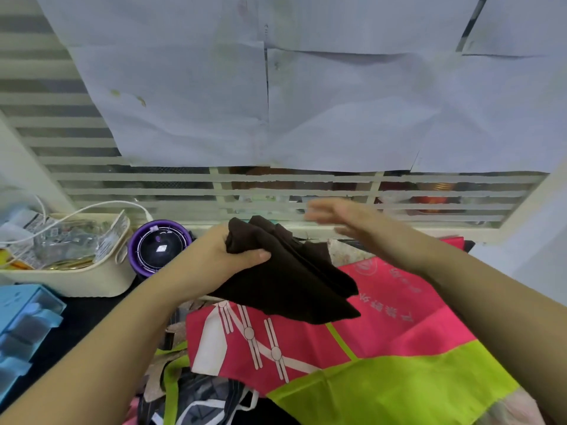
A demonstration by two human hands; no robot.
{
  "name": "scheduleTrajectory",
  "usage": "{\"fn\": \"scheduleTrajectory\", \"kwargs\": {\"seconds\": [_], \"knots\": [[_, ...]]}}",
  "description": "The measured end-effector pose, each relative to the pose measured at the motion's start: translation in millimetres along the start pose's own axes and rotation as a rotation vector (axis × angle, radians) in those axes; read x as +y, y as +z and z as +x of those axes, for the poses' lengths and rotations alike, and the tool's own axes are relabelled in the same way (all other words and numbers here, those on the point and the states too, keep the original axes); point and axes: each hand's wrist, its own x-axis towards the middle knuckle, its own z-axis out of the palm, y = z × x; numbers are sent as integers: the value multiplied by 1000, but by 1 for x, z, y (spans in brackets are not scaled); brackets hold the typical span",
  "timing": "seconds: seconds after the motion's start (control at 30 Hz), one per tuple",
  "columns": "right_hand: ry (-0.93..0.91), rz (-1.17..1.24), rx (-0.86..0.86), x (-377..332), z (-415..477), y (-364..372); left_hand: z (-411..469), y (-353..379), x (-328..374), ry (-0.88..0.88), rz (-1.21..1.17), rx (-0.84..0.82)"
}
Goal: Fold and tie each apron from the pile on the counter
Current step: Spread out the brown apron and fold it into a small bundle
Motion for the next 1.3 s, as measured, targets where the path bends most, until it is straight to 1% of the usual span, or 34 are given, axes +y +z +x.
{"fn": "scheduleTrajectory", "kwargs": {"seconds": [0.07,0.13,0.2,0.27,0.4,0.43,0.5,0.53,0.63,0.67,0.77,0.8,0.83,0.9,0.97,1.0,1.03,1.1,1.13,1.23,1.27,1.3], "knots": [[-5,-30,-157,1,10,11,-1,-7,6,20,8,-16],[-11,-21,-208,8,9,13,-4,-13,6,33,-31,26],[12,20,-224,19,8,6,-7,-17,0,18,-80,123],[14,74,-243,25,4,2,-7,-17,-13,-43,-161,249],[30,189,-190,27,-6,7,0,-10,-31,-129,-394,480],[25,233,-196,25,-7,10,2,-7,-32,-135,-428,521],[34,244,-175,16,-9,21,6,-1,-33,-142,-441,572],[19,229,-154,13,-12,28,7,3,-33,-144,-421,586],[-218,265,-102,2,-28,40,8,12,-29,-103,-331,581],[-258,308,-71,-2,-33,38,6,14,-27,-83,-305,556],[-308,406,67,-5,-34,24,2,18,-21,-24,-202,478],[-312,373,66,-6,-35,21,1,19,-20,-14,-177,485],[-307,293,23,-9,-39,22,1,21,-22,-14,-187,503],[-265,40,-136,-9,-46,35,3,25,-22,-53,-339,559],[-200,-234,-271,-2,-51,55,6,29,-18,-118,-605,603],[-175,-323,-294,5,-50,64,8,30,-15,-151,-758,599],[-145,-361,-291,15,-48,71,9,29,-11,-181,-903,580],[-63,-289,-234,38,-43,76,9,24,-6,-229,-1139,513],[-40,-235,-185,49,-42,75,8,21,-5,-243,-1218,478],[-75,-197,19,68,-36,64,5,14,-6,-263,-1283,421],[-72,-144,87,70,-34,59,3,13,-6,-267,-1284,418],[-55,-39,156,71,-31,53,2,13,-6,-271,-1291,412]]}}
